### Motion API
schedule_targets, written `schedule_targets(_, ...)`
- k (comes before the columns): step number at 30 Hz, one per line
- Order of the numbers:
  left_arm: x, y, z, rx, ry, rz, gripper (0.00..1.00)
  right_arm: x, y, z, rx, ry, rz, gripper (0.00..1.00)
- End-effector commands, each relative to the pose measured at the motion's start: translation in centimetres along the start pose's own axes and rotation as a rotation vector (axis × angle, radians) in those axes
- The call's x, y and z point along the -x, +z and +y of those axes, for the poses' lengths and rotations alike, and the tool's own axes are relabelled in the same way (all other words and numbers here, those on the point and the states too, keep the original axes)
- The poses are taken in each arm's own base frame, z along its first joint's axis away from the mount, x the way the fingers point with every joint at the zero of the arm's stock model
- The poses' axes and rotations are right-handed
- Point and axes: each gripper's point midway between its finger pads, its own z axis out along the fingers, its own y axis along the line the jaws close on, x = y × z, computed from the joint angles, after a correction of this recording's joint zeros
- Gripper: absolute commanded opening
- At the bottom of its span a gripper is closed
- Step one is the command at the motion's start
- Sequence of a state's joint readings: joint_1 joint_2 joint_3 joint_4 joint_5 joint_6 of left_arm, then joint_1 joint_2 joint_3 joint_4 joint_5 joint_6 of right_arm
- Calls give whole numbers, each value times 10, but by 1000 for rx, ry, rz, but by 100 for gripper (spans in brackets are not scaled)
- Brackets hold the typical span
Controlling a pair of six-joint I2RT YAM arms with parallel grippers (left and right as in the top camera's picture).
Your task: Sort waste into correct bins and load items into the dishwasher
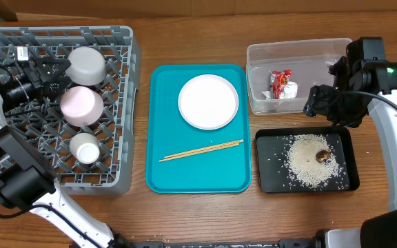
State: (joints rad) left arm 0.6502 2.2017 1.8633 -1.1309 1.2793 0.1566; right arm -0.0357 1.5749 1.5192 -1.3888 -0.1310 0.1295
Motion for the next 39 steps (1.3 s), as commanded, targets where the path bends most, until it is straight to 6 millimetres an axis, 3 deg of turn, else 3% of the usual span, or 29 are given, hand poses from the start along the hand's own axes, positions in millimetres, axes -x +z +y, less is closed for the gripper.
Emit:
schedule_targets(1, 1, -11, -26, 31, 128, -18, 100, 6, -12, 3, 10, -11, -45, 73)
schedule_targets(4, -3, -23, -59, 158, 243, -30, 100, 4, -12, 3, 9, -10, -38, 73)
schedule_targets(6, -13, -26, -94, 213, 330, -31, 100, 3, -12, 3, 8, -10, -35, 73)
schedule_targets(7, -22, -24, -115, 265, 395, -25, 100, 3, -12, 3, 8, -10, -36, 73)
schedule_targets(9, -35, -14, -132, 376, 457, -3, 100, 4, -12, 3, 8, -10, -39, 73)
schedule_targets(12, -63, 15, -144, 540, 503, 71, 100, 4, -12, 3, 8, -10, -38, 73)
schedule_targets(14, -101, 51, -145, 620, 515, 204, 100, 4, -12, 3, 7, -10, -39, 73)
schedule_targets(16, -127, 71, -142, 667, 529, 299, 100, 4, -12, 1, -4, -6, -41, 74)
schedule_targets(20, -198, 114, -124, 806, 640, 576, 100, 7, -13, -16, -100, 102, -62, 75)
schedule_targets(23, -238, 136, -105, 870, 729, 736, 100, 7, -13, -17, -102, 111, -64, 75)
schedule_targets(29, -333, 171, -38, 899, 895, 1134, 100, 7, -13, -17, -102, 109, -64, 78)
schedule_targets(34, -367, 188, 21, 982, 953, 1268, 99, 7, -13, -17, -102, 109, -64, 78)
schedule_targets(36, -372, 190, 37, 1000, 932, 1304, 93, 7, -13, -17, -102, 106, -63, 78)
schedule_targets(39, -376, 189, 45, 1010, 913, 1329, 86, 7, -13, -17, -102, 106, -64, 78)
